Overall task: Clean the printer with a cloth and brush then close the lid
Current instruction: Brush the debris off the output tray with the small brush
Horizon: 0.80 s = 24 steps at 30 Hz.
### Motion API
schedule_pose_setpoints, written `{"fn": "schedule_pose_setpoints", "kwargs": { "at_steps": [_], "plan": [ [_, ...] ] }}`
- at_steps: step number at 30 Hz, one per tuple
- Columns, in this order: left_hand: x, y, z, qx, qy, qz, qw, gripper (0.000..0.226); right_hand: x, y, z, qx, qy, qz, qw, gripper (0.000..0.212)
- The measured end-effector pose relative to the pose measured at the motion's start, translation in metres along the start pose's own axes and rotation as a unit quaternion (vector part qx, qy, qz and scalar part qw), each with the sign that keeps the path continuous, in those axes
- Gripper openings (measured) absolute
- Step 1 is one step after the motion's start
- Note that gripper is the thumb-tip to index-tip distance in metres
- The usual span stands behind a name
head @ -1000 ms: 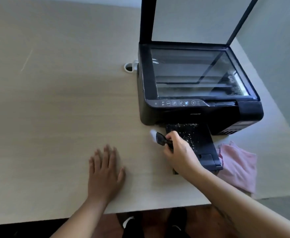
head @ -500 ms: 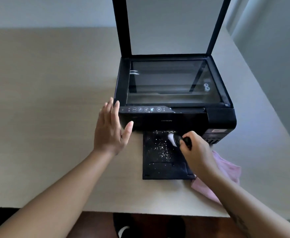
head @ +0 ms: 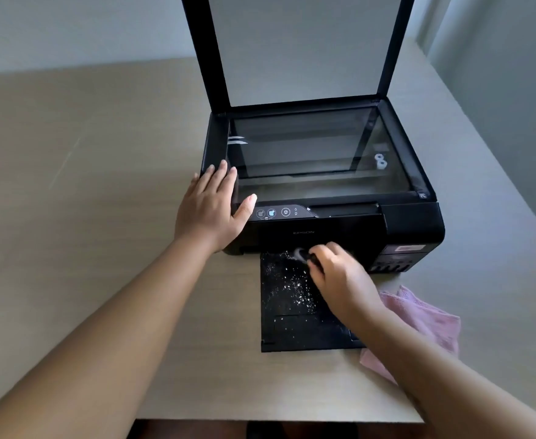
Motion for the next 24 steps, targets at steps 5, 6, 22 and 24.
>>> {"fn": "schedule_pose_setpoints", "kwargs": {
  "at_steps": [5, 6, 22, 24],
  "plan": [
    [0.002, -0.002, -0.003, -0.003, 0.019, 0.007, 1.000, 0.081, 0.005, -0.010, -0.001, 0.032, -0.019, -0.004, 0.999, 0.014],
    [0.002, -0.002, -0.003, 0.000, 0.017, 0.008, 1.000, 0.081, 0.006, -0.013, -0.002, 0.037, -0.010, -0.008, 0.999, 0.013],
    [0.006, -0.002, -0.003, 0.001, 0.040, 0.030, 0.999, 0.081, 0.030, -0.048, -0.008, 0.068, -0.003, -0.063, 0.996, 0.016],
    [0.006, -0.003, -0.004, 0.001, 0.038, 0.034, 0.999, 0.081, 0.030, -0.051, -0.011, 0.081, 0.014, -0.071, 0.994, 0.017]
  ]
}}
Point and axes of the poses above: each hand's wrist, its own z-axis away from the middle knuckle, its own x-axis out of the palm, y = z × x, the point moved 2 cm from there along -z, towards the middle knuckle, and after that the axes turned 2 degrees about -y, right-handed, at the moved point
